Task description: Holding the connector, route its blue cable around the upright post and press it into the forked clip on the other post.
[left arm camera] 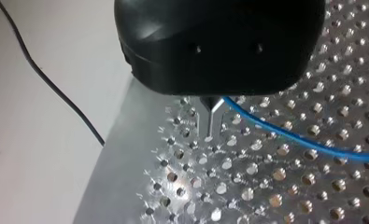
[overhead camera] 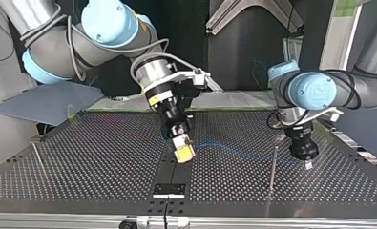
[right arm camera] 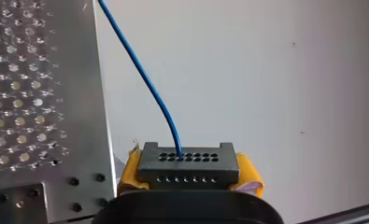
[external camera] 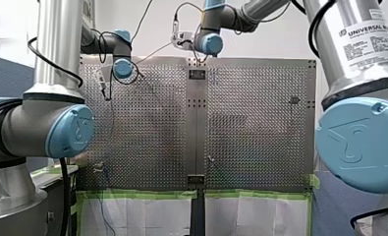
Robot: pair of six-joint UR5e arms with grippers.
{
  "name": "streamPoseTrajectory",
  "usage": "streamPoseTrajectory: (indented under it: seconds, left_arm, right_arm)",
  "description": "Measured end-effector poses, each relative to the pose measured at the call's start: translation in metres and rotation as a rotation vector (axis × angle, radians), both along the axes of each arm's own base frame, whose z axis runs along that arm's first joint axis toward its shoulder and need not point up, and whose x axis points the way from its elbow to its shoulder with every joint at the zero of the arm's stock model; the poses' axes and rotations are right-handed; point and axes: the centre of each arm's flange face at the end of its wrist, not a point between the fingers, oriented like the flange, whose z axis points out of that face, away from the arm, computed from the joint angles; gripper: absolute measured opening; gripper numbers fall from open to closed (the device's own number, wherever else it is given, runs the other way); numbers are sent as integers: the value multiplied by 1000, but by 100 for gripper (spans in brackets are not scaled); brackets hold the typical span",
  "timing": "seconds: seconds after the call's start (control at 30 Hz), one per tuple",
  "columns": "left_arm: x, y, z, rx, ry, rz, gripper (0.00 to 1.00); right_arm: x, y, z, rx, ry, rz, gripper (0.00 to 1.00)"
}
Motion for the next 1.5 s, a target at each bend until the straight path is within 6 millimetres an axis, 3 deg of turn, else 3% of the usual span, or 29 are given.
streamPoseTrajectory:
  seconds: [0.43,0.73,1.13,1.5]
  left_arm:
    - [27,34,49,2,-90,-11,0]
    - [39,35,79,4,-140,-23,0]
    - [45,31,132,12,-226,-18,0]
    - [41,21,105,26,-183,-21,0]
  right_arm:
    - [29,-31,-28,31,24,-10,0]
    - [36,-49,-56,68,49,-43,0]
    - [28,-57,-67,104,85,-88,0]
    - [27,-57,-73,126,105,-91,0]
